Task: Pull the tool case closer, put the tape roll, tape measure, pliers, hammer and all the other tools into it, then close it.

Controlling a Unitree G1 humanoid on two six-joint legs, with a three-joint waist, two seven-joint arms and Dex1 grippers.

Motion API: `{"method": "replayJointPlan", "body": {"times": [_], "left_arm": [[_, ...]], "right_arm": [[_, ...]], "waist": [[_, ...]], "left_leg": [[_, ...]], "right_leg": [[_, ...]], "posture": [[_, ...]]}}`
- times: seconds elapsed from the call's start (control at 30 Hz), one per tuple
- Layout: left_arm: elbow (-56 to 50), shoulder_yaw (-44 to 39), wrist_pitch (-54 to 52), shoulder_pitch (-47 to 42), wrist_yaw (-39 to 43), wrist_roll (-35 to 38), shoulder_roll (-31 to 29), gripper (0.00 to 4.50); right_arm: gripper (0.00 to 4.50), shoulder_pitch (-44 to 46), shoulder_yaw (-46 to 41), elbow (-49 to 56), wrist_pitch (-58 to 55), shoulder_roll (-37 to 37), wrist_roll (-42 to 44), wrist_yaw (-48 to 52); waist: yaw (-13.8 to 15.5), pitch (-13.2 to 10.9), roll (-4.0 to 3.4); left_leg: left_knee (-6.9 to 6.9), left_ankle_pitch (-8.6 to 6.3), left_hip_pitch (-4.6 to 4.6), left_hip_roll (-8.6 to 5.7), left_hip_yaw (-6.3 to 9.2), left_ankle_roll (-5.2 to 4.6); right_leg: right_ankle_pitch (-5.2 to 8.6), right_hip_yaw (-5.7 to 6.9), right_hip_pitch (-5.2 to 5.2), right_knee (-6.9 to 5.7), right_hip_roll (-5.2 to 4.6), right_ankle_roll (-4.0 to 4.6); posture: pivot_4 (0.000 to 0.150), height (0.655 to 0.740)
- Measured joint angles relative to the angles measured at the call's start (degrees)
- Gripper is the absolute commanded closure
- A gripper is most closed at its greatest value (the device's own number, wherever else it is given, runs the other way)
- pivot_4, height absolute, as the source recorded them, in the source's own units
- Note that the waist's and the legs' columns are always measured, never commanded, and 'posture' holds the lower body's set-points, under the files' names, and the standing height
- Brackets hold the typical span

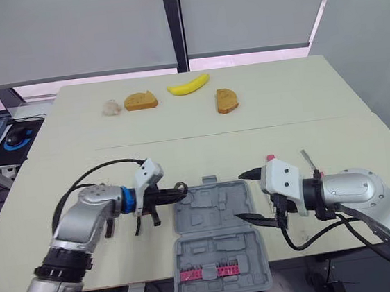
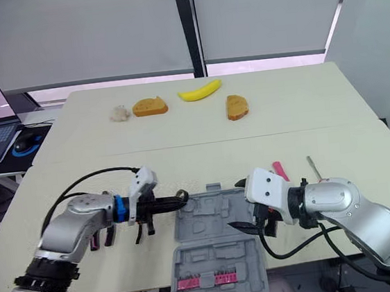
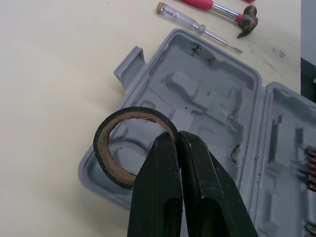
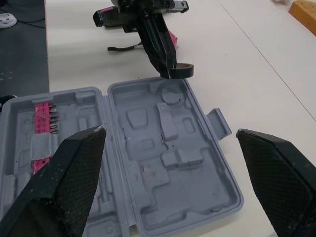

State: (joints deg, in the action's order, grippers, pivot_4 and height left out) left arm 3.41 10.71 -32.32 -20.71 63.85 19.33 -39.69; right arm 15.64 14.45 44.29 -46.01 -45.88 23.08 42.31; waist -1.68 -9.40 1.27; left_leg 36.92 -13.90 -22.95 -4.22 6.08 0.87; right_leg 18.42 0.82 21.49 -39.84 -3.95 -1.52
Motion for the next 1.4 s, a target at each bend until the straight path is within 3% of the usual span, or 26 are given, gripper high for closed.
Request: {"method": "replayJointPlan", "body": {"times": [0.27,1.3,1.33,1.4], "left_arm": [[3.8,1.2,1.3,-0.7,-2.4,-3.9,2.5,4.49],[7.9,1.9,2.4,-1.2,-2.0,-6.7,5.4,4.49],[7.9,1.8,2.4,-1.2,-2.1,-6.5,5.4,4.0],[7.9,1.2,2.4,-1.2,-2.4,-6.5,5.4,3.51]], "right_arm": [[0.0,-0.3,0.2,0.2,-1.0,0.0,-0.4,-0.7],[0.0,-0.8,0.2,0.5,-2.0,-0.5,-0.4,-1.1],[0.0,-1.0,0.2,0.5,-2.1,-0.5,-0.4,-1.1],[0.0,-1.0,0.2,0.5,-2.1,-0.6,-0.3,-1.1]], "waist": [[0.1,0.0,0.01],[0.2,0.0,0.01],[0.2,0.0,0.01],[0.2,0.0,0.01]], "left_leg": [[0.02,0.0,0.01,0.0,0.04,0.0],[0.03,0.01,0.04,-0.02,0.07,0.0],[0.03,0.01,0.04,-0.01,0.07,0.0],[0.02,0.01,0.03,-0.01,0.07,0.0]], "right_leg": [[0.0,0.01,-0.04,0.01,0.01,-0.01],[0.01,0.03,-0.09,0.02,0.01,-0.02],[0.01,0.03,-0.08,0.02,0.01,-0.01],[0.01,0.03,-0.08,0.02,0.01,-0.02]], "posture": [[0.15,0.74],[0.15,0.74],[0.15,0.74],[0.15,0.74]]}}
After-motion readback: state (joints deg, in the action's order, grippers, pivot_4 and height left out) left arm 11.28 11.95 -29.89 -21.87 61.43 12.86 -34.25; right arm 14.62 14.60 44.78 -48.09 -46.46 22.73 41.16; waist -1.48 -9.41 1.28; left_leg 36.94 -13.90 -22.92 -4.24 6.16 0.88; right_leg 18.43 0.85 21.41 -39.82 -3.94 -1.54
